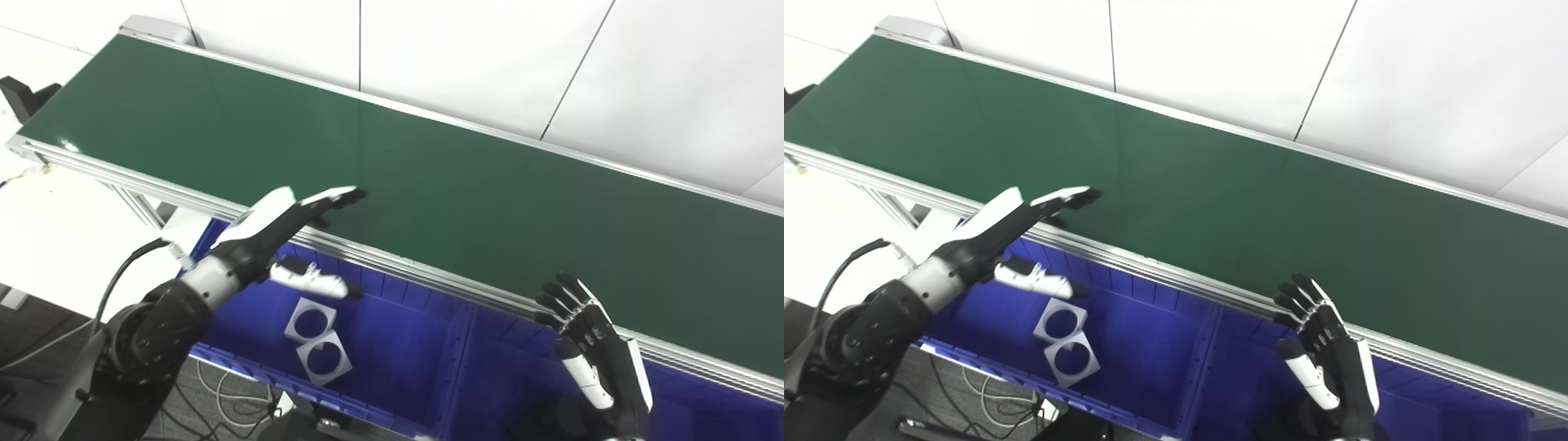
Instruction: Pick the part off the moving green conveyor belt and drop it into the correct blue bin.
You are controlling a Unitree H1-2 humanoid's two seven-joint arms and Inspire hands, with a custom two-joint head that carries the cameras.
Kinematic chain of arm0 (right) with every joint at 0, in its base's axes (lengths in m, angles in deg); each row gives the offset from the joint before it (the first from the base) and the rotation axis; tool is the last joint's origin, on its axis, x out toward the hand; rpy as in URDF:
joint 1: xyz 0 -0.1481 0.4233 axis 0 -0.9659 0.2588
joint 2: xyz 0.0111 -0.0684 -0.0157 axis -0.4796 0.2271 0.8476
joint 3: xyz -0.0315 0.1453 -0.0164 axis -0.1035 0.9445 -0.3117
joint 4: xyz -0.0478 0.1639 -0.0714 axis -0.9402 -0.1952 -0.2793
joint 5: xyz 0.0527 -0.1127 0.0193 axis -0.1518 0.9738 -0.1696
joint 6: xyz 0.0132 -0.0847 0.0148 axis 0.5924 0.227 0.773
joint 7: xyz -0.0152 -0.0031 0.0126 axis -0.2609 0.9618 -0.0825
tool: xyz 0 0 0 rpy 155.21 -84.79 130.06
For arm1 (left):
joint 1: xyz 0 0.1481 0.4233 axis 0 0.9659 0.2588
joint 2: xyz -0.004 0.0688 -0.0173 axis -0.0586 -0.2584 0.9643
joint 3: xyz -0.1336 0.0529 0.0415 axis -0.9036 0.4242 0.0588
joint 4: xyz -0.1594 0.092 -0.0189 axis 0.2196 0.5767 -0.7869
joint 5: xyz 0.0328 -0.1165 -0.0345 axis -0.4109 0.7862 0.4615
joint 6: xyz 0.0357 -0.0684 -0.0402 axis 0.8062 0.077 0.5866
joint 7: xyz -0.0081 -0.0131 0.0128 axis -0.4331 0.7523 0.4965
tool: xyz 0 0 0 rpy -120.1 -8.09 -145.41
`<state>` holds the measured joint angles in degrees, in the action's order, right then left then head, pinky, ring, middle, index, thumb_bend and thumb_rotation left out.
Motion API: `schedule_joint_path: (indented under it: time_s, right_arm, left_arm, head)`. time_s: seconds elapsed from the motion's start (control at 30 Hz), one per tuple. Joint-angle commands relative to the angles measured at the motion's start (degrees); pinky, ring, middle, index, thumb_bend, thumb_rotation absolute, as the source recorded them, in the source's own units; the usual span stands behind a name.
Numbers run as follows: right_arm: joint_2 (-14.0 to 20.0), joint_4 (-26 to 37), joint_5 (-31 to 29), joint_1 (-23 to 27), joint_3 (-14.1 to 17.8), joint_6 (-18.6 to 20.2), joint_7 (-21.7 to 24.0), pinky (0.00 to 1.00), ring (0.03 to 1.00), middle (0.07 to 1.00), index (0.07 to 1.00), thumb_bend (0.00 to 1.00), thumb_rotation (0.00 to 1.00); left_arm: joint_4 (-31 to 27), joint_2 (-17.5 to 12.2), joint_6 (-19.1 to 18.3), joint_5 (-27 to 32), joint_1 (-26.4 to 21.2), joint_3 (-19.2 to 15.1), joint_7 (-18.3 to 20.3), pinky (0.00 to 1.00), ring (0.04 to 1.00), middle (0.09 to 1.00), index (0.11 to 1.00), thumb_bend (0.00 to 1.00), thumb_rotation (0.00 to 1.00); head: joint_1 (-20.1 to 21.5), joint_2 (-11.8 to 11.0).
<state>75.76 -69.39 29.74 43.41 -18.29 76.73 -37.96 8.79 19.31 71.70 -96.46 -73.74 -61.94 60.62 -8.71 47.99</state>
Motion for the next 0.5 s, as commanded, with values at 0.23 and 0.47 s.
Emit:
schedule_joint_path:
  time_s: [0.23,0.47]
  right_arm:
    - [-0.34,-0.86,0.34,0.92,-0.05,-3.42,0.53,0.71,0.794,0.823,0.865,0.82,0.61]
    - [-1.21,-1.59,1.48,0.78,-0.14,-3.85,-0.07,0.72,0.803,0.832,0.87,0.81,0.6]
  left_arm:
    - [6.88,6.49,3.11,13.43,-4.91,4.75,0.64,0.75,0.859,0.893,0.878,0.92,0.7]
    - [20.31,12.22,10.42,17.04,-8.11,9.02,0.35,0.79,0.857,0.884,0.876,0.9,0.73]
  head:
    - [1.89,-1.39]
    - [5.0,-2.35]
